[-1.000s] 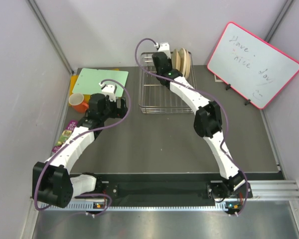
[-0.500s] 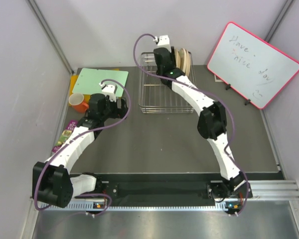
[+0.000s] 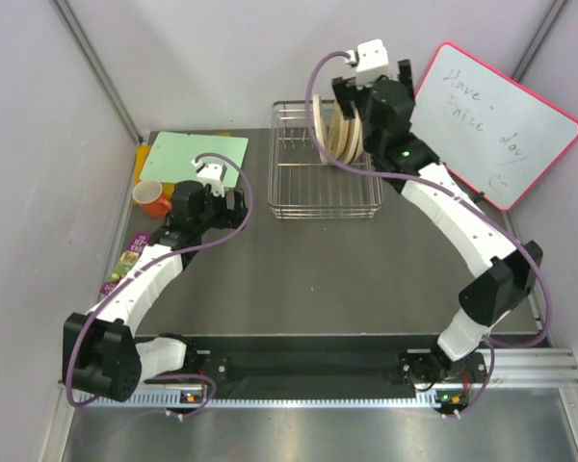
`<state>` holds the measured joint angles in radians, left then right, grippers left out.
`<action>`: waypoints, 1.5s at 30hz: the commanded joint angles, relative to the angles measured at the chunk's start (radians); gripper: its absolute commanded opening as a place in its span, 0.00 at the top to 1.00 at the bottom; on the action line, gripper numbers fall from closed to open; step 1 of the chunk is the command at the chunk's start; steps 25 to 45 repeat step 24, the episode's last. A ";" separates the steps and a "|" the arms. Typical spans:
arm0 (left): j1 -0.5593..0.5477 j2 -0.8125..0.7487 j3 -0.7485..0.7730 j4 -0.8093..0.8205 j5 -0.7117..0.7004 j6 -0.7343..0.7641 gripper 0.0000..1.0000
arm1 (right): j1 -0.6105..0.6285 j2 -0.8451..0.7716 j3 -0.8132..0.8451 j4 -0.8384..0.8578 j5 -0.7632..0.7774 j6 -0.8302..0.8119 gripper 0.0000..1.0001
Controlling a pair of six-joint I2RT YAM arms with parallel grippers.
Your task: Load the plates into the dish rack
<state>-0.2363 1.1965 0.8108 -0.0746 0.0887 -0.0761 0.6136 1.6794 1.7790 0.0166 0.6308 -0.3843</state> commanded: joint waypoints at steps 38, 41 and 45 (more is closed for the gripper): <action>-0.001 -0.003 0.021 0.049 0.005 -0.001 0.01 | -0.143 -0.172 -0.047 -0.619 0.265 0.263 0.00; -0.001 -0.003 0.021 0.049 0.005 -0.001 0.01 | -0.143 -0.172 -0.047 -0.619 0.265 0.263 0.00; -0.001 -0.003 0.021 0.049 0.005 -0.001 0.01 | -0.143 -0.172 -0.047 -0.619 0.265 0.263 0.00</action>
